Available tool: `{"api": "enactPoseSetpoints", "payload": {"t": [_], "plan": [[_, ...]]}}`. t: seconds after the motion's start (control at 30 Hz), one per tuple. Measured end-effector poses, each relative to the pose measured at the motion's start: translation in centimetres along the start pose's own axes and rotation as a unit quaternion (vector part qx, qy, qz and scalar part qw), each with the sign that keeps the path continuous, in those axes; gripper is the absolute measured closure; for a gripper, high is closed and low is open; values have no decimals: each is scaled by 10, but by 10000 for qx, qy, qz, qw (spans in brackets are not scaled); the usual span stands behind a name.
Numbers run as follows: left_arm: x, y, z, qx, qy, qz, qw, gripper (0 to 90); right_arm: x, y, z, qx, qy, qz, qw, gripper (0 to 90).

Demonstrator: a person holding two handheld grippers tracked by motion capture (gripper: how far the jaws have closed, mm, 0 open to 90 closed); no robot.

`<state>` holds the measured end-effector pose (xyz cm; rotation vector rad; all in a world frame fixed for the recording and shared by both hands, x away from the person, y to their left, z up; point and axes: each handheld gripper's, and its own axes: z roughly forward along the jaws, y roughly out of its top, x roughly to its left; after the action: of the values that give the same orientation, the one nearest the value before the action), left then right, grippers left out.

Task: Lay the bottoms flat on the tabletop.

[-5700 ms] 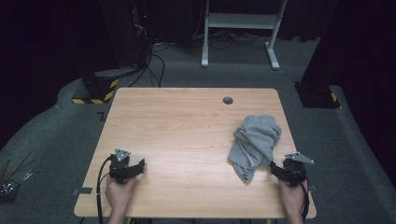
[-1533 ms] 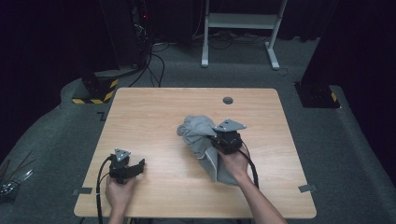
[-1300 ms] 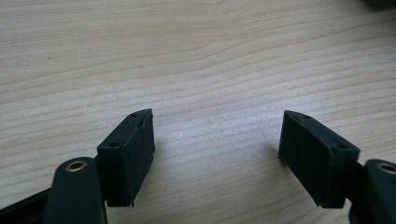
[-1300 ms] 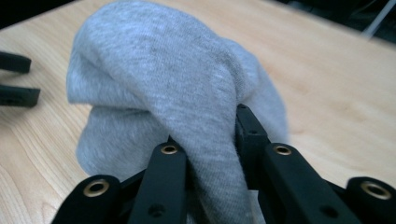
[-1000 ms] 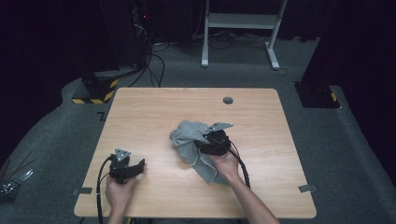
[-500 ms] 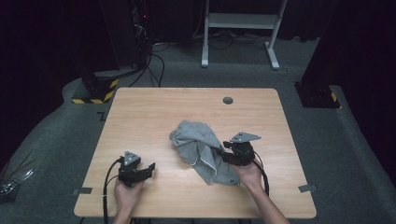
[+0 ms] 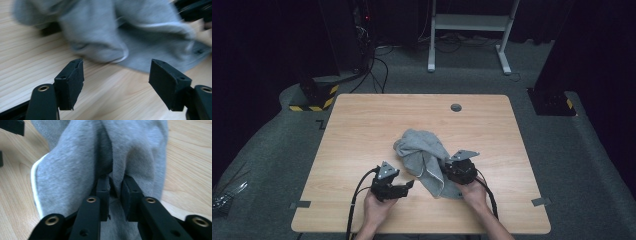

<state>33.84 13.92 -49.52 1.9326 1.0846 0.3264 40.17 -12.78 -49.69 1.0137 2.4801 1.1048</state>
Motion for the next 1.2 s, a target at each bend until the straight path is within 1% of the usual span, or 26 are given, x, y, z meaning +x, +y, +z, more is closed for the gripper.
{"api": "enactPoseSetpoints", "payload": {"t": [0.03,0.07,0.17,0.2,0.23,0.27,0.33,0.47,0.5,0.53,0.67,0.73,0.8,0.83,0.93,1.0,1.03,1.07,1.1,1.13,1.17,1.2], "plan": [[0,0,0,0,0,0,10000,275,0,0,0,0,0,0,10000,789],[-6,5,3,-39,-89,27,9999,271,3,1,3,24,-5,-41,10000,814],[-14,15,8,-59,-170,102,9998,254,9,2,8,49,21,-44,10000,834],[-18,19,9,-77,-176,166,9997,253,11,3,9,57,28,-87,9999,838],[-18,19,9,-77,-176,166,9997,254,11,3,9,57,28,-87,9999,838],[-22,23,12,-108,-187,185,9996,256,17,5,13,70,61,-169,9998,843],[-25,27,18,-82,-141,221,9996,259,20,5,16,79,93,-193,9997,847],[-26,32,28,20,-80,256,9996,295,28,7,21,60,174,-264,9995,859],[-27,32,29,58,-84,237,9997,321,29,7,21,63,177,-252,9995,860],[-26,33,30,86,-49,306,9995,374,29,7,21,57,181,-302,9994,860],[-24,32,31,181,-133,316,9993,614,30,6,21,47,202,-288,9994,863],[-22,32,30,213,-162,348,9990,733,29,6,20,26,208,-308,9993,864],[-21,32,27,208,-165,404,9988,834,28,7,18,7,215,-276,9994,865],[-20,32,26,185,-148,417,9988,857,28,7,17,-15,208,-287,9994,866],[-16,33,20,175,-111,471,9987,871,24,8,8,-142,180,-255,9994,867],[-11,32,15,151,-76,436,9989,873,21,9,1,-216,119,-253,9994,868],[-8,32,13,132,-15,436,9990,873,18,9,-3,-263,81,-261,9993,868],[-8,32,13,132,-15,436,9990,873,18,9,-3,-263,81,-261,9993,868],[-1,31,7,87,87,383,9992,873,12,10,-13,-367,-26,-236,9990,868],[3,31,3,91,161,382,9991,874,9,10,-16,-389,-63,-201,9990,868],[3,31,3,91,161,382,9991,874,9,10,-16,-389,-63,-201,9990,868],[9,30,-2,50,271,329,9991,874,5,10,-20,-434,-118,-176,9988,868]]}}
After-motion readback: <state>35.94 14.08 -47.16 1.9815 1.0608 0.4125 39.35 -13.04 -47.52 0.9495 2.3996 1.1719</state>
